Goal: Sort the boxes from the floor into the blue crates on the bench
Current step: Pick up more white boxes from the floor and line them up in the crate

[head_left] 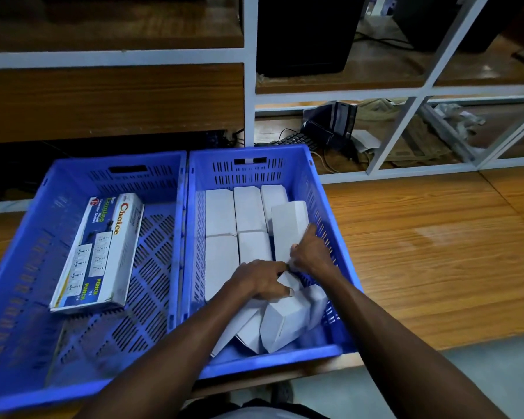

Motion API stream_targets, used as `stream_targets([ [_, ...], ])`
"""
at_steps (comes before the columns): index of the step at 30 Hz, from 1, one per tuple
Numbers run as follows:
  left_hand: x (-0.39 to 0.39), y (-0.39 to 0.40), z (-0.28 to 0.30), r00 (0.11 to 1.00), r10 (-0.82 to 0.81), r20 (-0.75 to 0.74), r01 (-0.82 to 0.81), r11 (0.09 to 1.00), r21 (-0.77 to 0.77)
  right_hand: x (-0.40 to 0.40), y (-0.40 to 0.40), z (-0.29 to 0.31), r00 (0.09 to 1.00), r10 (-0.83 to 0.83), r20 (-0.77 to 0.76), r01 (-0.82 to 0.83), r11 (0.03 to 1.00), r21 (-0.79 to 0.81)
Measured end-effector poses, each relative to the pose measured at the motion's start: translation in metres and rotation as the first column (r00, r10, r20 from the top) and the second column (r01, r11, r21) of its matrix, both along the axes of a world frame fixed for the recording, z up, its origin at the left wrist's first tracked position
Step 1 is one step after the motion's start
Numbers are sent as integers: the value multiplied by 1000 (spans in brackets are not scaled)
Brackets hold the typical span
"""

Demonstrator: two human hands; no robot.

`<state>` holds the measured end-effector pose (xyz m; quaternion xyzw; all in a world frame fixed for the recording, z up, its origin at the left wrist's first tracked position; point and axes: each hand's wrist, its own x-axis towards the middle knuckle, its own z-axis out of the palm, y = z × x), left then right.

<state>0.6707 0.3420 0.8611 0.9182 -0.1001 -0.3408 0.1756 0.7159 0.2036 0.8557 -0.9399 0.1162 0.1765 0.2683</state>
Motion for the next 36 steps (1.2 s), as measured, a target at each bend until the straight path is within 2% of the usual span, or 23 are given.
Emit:
stream_targets([
  [4, 2, 7, 2, 1000, 3, -22, -3, 1000, -4, -2, -1, -6, 990, 2, -138, -4, 1000, -14],
  [8, 2, 11, 5, 999, -3, -37, 2, 1000, -12, 0, -5, -10, 983, -59, -174, 64, 998, 24],
  [14, 11, 8, 2, 990, 3, -140, -9, 999, -43, 7, -10, -3, 971, -55, -233, 68, 997, 47],
  [18, 11, 7, 1, 988, -13, -155, 4, 999, -54, 5, -5, -8, 951, -163, -262, 203, 970, 132],
  [21, 8, 8, -1, 992, -19, -124, 8, 996, -92, 1, 0, -17, 958, -198, -208, 235, 956, 173],
  [24, 3, 8, -5, 997, 49, -60, -57, 990, -131, -5, 5, -18, 979, -164, -120, 172, 983, 59],
  [27, 1, 5, -4, 995, 88, -38, -92, 987, -130, -4, 6, -20, 986, -112, -123, 112, 994, -6],
  [31, 1, 11, 9, 1000, 3, 21, -2, 998, -56, -1, -1, -19, 995, -52, -88, 49, 998, -25],
  [36, -2, 38, 43, 997, -72, -12, 71, 997, -18, -7, -2, -17, 998, -42, -37, 42, 999, -10],
])
